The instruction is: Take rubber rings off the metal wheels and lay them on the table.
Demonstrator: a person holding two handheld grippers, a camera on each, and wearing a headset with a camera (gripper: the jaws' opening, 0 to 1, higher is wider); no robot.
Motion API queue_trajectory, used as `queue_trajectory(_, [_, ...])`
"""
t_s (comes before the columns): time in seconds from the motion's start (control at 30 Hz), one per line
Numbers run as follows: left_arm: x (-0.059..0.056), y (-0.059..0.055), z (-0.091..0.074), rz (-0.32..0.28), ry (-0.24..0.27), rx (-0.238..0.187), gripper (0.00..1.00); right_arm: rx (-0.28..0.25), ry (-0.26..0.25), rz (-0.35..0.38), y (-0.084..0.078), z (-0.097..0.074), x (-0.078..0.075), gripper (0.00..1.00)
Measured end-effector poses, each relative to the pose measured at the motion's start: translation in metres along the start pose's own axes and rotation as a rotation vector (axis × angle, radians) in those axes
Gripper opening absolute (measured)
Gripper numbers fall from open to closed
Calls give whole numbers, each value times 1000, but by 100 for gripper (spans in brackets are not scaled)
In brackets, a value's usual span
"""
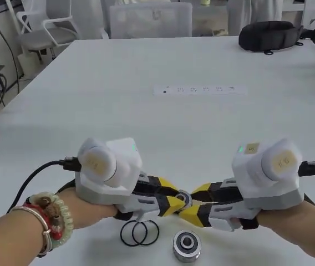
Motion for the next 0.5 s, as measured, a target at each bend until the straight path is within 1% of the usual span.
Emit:
queue_trajectory(0.07, [0,0,0,0,1,-1,7,10,3,-10,0,-1,-1,20])
queue_trajectory(0.17, [0,0,0,-2,1,-3,7,31,-4,-47,-3,-3,-1,15])
queue_trajectory(0.27, [0,0,0,-2,3,-3,7,33,0,-35,-3,-4,-2,13])
queue_trajectory(0.5, [-1,0,0,-2,4,-2,7,49,-7,-70,-2,-4,-2,11])
Point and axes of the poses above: the centre of the closed fingertips' face, and the gripper's own axes: z roughly forward along the fingers, x roughly to its left, y roughly out of its top, the point moved 7 cm from there along -z, roughly backward along the fingers, and after that the axes turned 11 degrees about z, right-handed, at the moved point
